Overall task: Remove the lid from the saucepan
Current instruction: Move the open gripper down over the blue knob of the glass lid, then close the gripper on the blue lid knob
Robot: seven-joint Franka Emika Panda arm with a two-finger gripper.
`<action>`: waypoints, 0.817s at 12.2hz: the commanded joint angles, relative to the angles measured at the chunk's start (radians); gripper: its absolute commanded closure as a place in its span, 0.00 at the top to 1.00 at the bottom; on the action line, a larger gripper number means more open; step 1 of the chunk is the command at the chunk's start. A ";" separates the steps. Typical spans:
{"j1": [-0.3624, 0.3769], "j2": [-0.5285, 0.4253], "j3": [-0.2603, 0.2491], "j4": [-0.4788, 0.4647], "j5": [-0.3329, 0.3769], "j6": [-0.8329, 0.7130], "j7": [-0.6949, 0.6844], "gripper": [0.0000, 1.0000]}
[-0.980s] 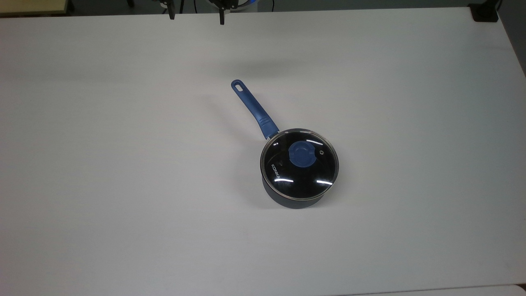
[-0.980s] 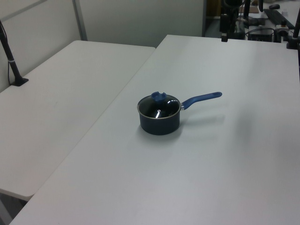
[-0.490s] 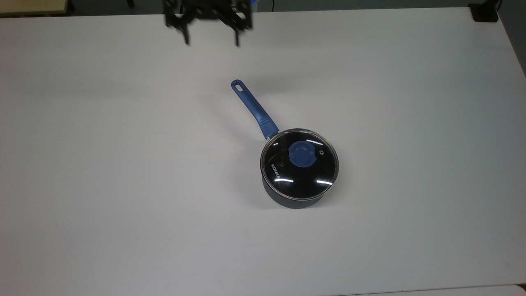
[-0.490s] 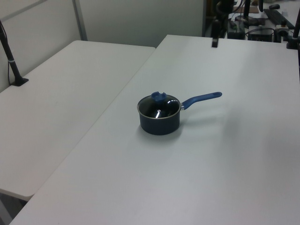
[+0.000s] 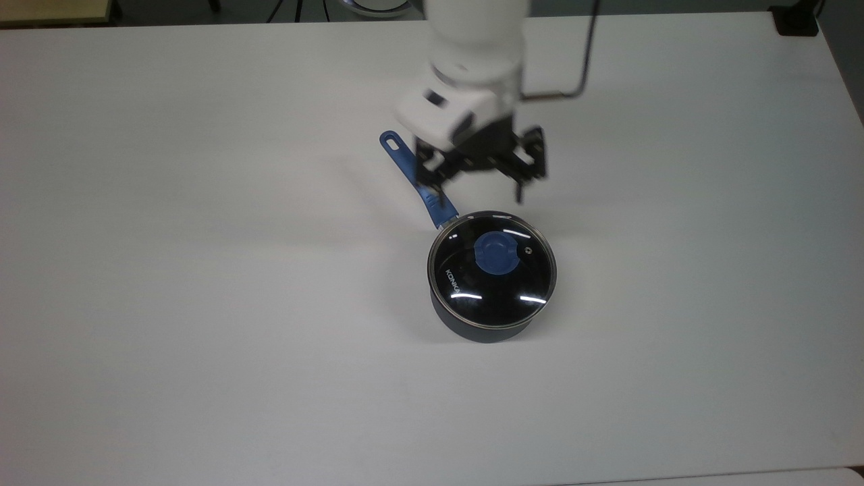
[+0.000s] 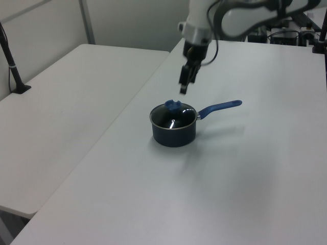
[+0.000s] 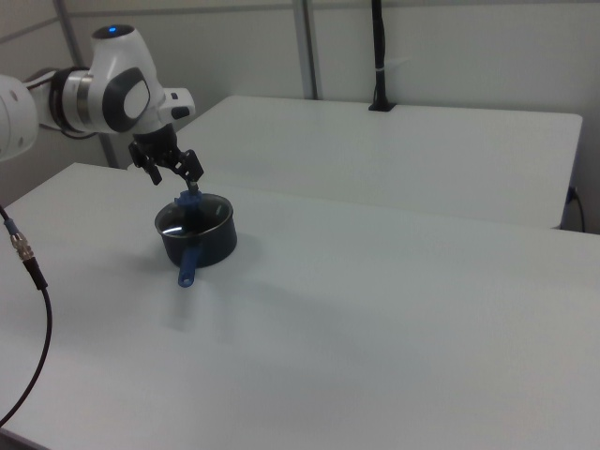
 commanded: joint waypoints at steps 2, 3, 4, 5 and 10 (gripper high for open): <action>0.043 0.084 -0.018 0.031 -0.032 0.172 0.014 1.00; 0.043 0.102 -0.018 0.033 -0.067 0.177 0.012 1.00; 0.042 0.112 -0.018 0.033 -0.076 0.178 0.012 1.00; 0.039 0.122 -0.018 0.033 -0.076 0.178 0.012 1.00; 0.037 0.126 -0.018 0.033 -0.073 0.177 0.011 0.51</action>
